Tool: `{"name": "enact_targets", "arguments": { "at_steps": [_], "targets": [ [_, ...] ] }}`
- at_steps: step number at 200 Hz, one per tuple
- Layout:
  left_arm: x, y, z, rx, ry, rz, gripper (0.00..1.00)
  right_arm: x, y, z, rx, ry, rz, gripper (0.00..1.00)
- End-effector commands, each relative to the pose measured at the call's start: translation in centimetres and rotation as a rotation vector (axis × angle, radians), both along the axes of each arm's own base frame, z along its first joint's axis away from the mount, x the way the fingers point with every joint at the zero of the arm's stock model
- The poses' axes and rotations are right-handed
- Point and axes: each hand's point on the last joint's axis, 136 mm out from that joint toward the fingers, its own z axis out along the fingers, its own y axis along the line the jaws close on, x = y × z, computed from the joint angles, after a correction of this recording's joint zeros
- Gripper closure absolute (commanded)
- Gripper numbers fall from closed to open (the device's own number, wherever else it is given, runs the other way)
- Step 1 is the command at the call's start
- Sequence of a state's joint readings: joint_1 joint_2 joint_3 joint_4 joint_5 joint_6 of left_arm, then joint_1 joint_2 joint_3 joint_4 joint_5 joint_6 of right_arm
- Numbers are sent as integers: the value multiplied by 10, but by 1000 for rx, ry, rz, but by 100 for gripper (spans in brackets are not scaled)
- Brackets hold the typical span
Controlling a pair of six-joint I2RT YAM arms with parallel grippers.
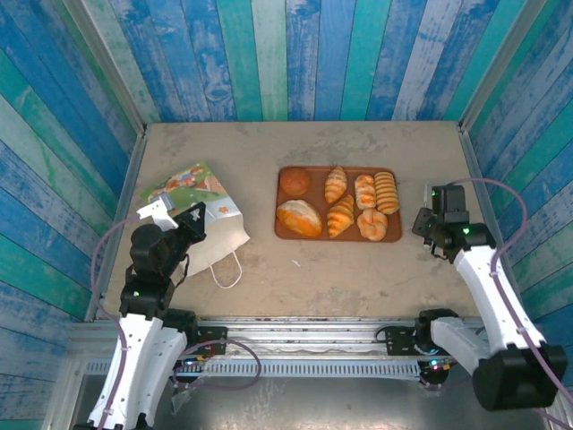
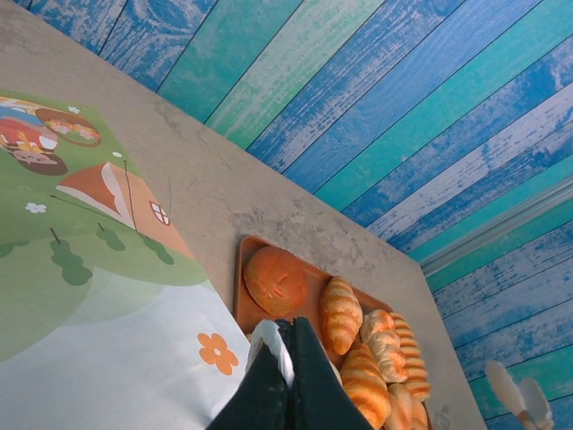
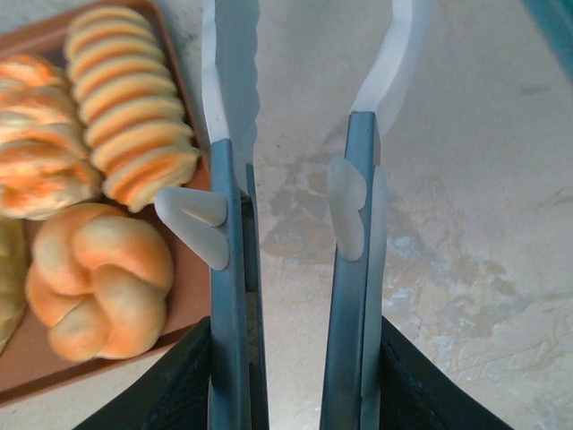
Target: Take the fake bread out of the paper bag
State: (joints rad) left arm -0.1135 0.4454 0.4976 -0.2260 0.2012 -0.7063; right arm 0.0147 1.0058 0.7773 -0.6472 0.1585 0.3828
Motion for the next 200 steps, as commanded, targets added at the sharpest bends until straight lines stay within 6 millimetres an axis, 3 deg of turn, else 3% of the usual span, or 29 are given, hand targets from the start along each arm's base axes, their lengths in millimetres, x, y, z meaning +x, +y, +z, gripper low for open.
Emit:
{"name": "enact_targets", "arguments": {
  "at_steps": [1,38,76,117,139,200],
  "targets": [
    [-5,-1,11,26,-35,-16,100,20,7,-16,141,12,66,57],
    [-6,0,9,32,-30,-6,100,35,-10,-56,122,143,69,54],
    [-5,1,11,48,-28,-5,100,34,-14,-96,113,271,73,52],
    [-1,1,12,43,-27,-1,100,30,-27,-97,44,275,25,44],
    [1,1,14,44,-22,-3,100,31,-25,-96,53,265,36,35],
    [5,-1,20,29,-20,-8,100,29,-32,-96,31,262,-6,23]
  ]
}}
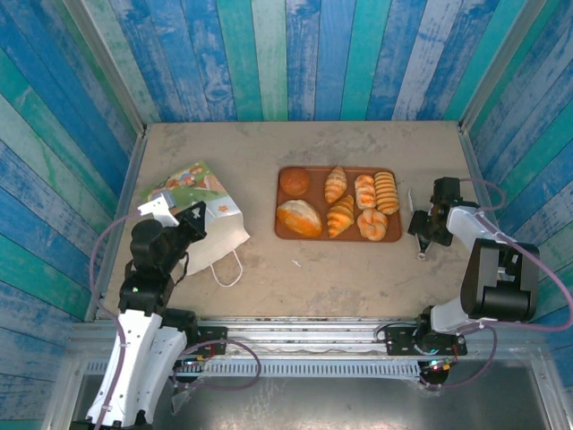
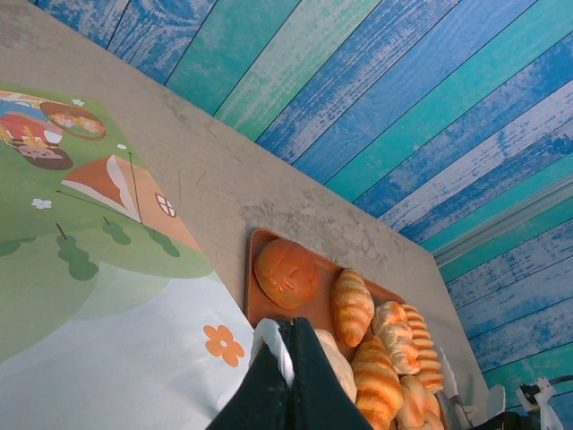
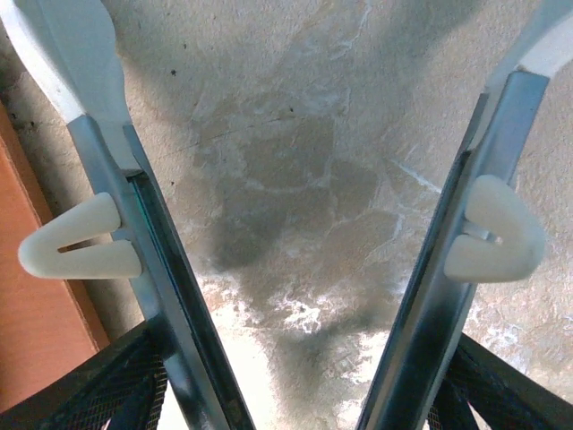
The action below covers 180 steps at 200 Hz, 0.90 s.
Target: Take the fake bread out of the paper bag
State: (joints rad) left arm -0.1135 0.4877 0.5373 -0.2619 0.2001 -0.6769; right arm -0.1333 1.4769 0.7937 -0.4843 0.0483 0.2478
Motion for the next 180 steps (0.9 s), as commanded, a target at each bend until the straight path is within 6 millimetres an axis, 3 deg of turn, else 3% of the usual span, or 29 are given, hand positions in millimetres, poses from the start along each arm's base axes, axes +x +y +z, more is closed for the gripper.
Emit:
{"name": "enact_targets", "arguments": {
  "at_steps": [1,57,100,113,149,180],
  "targets": [
    [2,-1,20,-4,-49,-5,100,4,-7,9,-29,-40,-27,23],
    [6,-3,28,-22,-53,-9,100,3,-8,19,-39,-79,-39,16],
    [10,-6,51,-27,-83,-24,100,4,5,66,0,-311,-6,13],
    [13,-7,60,-26,-92,-28,100,5,24,84,82,-422,54,12],
    [25,-10,80,-20,-107,-40,100,-2,108,156,516,-691,302,15],
    [31,-14,98,-32,-147,-60,100,-19,175,191,742,-719,492,19]
  ]
}}
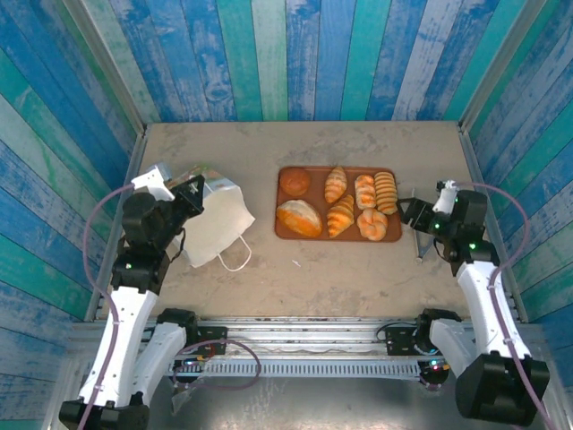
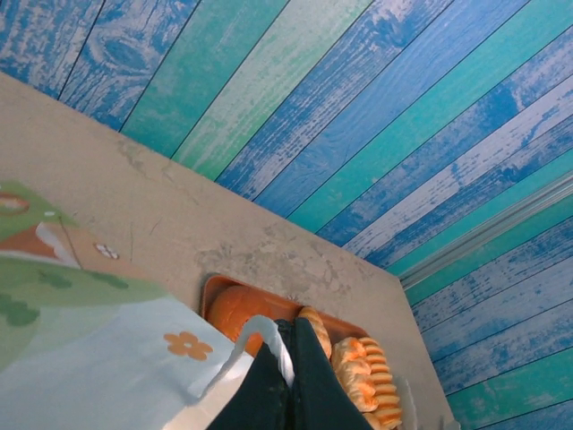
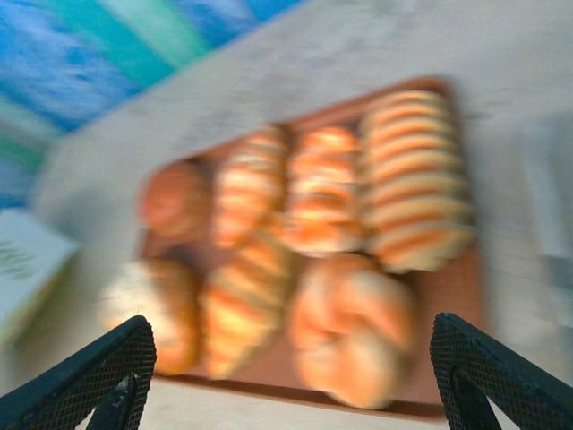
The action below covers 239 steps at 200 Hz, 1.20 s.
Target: Take the fake bread out of the paper bag
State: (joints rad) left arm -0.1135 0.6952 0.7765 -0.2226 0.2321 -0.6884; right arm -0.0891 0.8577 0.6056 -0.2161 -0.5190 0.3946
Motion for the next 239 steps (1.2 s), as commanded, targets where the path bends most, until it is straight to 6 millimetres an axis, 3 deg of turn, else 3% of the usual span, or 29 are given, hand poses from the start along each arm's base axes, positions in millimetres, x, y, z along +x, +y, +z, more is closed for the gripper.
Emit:
{"name": "enact_targets", "arguments": {
  "at_steps": [1,55,74,110,139,162,197,239],
  "targets": [
    [2,-5,29,-8,-83,-28,100,-20,70,34,187,-54,285,20],
    [12,-9,45,-38,-115,-43,100,-78,229,43,142,12,680,19],
    [12,-9,46,-48,-123,-45,100,-89,266,40,149,46,746,19],
    [12,-9,45,-43,-126,-44,100,-98,319,41,175,90,831,17],
    [12,-10,43,-43,-124,-48,100,-90,346,25,195,174,814,20],
    [11,-10,43,-41,-129,-46,100,-90,367,27,205,181,846,25],
    [11,-8,44,-22,-130,-38,100,-86,374,18,173,213,833,58],
    [17,-3,40,-11,-130,-7,100,-72,366,40,80,125,786,83]
  ]
}}
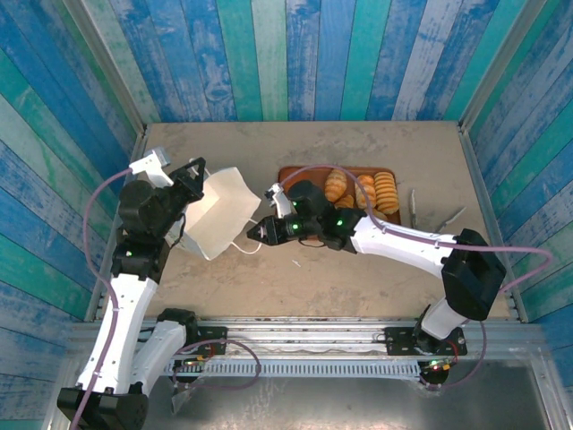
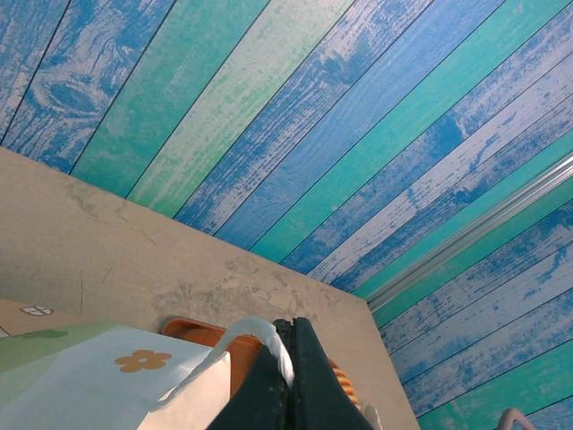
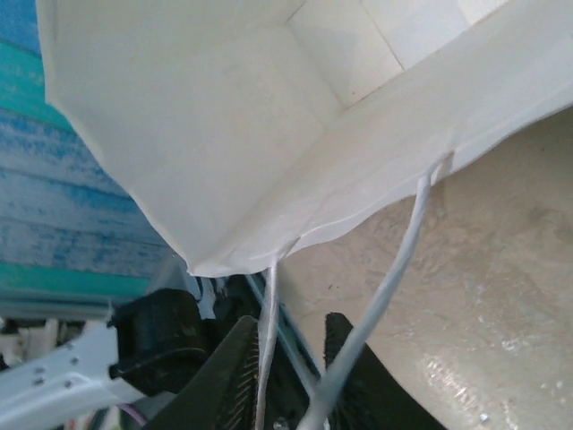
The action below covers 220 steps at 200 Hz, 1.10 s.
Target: Take the fake bread out of the paper bag
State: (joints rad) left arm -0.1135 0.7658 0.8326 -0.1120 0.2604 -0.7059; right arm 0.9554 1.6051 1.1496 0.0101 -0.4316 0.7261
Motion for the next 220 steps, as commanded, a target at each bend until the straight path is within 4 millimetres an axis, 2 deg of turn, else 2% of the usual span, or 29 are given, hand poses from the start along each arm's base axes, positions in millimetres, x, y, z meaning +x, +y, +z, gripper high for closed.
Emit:
{"name": "enact_targets", "arguments": {
  "at_steps": [1,40,80,124,174,186,191,220],
  "targets": [
    [3,3,6,18,-40,21,100,9,-4,26,-25,-101,-29,83],
    [20,6,12,34,-39,51,100,31,-3,58,-67,-205,-59,86],
    [44,9,24,54,-59,83,100,69,-7,82,-62,-266,-121,87],
    [78,9,27,54,-55,103,100,114,-14,92,-68,-289,-179,87],
    [120,5,9,56,-6,103,100,158,-19,85,-109,-265,-227,88],
    [122,3,15,44,-18,94,100,163,-19,92,-99,-277,-233,88],
    [131,2,6,43,4,91,100,165,-19,95,-91,-279,-233,89],
    [142,4,16,37,-8,92,100,179,-18,119,-63,-307,-239,89]
  ]
}}
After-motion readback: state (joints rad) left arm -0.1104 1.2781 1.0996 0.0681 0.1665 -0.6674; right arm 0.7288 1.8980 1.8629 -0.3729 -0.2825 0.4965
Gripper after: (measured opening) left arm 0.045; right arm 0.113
